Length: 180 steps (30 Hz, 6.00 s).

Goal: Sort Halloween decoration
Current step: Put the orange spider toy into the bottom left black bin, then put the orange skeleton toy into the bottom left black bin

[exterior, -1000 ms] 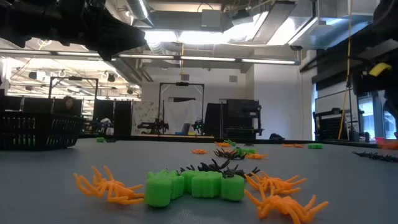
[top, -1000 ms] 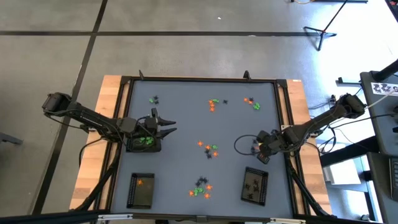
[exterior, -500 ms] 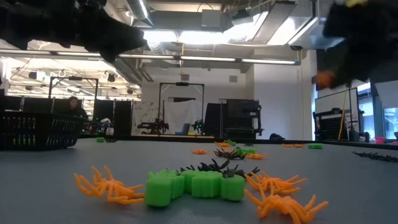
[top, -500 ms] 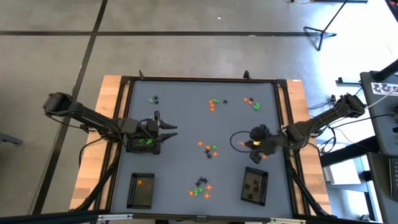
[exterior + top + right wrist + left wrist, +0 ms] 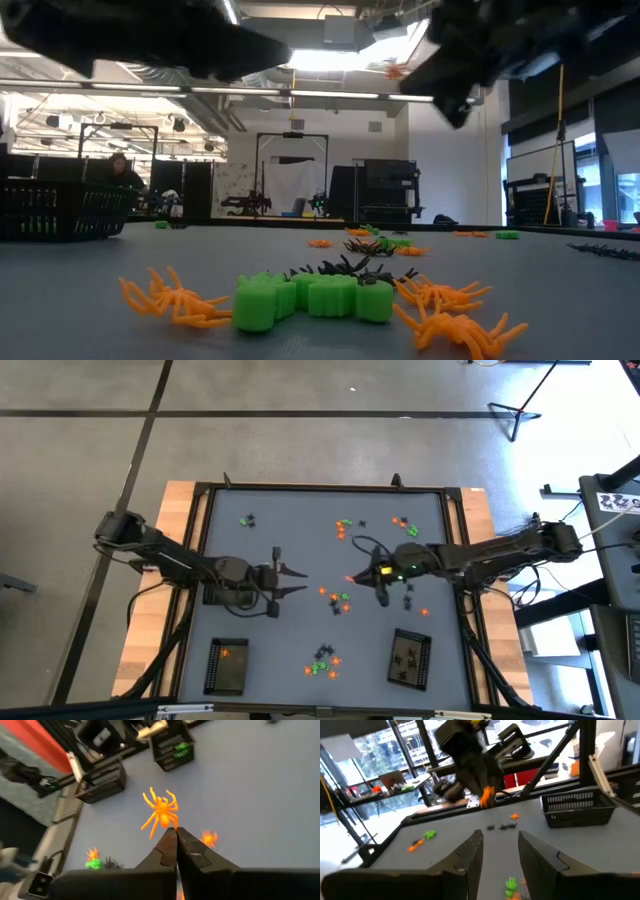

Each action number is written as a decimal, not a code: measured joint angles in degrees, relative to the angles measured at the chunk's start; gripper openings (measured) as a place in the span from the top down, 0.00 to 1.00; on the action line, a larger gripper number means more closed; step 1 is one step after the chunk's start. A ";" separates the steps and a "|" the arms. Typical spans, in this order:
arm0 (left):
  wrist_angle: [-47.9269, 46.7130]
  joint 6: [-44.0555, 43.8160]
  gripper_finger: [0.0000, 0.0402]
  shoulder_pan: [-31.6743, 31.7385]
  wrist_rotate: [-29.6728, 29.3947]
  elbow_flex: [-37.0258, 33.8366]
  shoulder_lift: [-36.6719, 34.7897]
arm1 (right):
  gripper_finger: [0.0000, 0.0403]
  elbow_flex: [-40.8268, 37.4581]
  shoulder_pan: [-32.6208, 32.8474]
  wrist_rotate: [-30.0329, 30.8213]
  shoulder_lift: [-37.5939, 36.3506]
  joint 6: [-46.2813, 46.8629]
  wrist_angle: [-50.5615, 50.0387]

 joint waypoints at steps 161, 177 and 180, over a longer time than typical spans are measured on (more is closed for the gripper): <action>7.43 -8.03 0.80 -2.89 8.99 -12.89 -15.18 | 0.60 -12.30 29.67 8.17 -11.65 49.06 -57.31; 7.09 -8.60 0.80 -2.89 8.94 -12.89 -15.18 | 0.96 -7.34 29.65 13.17 -11.51 44.78 -62.27; 7.01 -8.64 0.80 -2.91 8.92 -12.89 -15.18 | 0.98 -4.40 29.61 15.39 -11.52 43.13 -64.52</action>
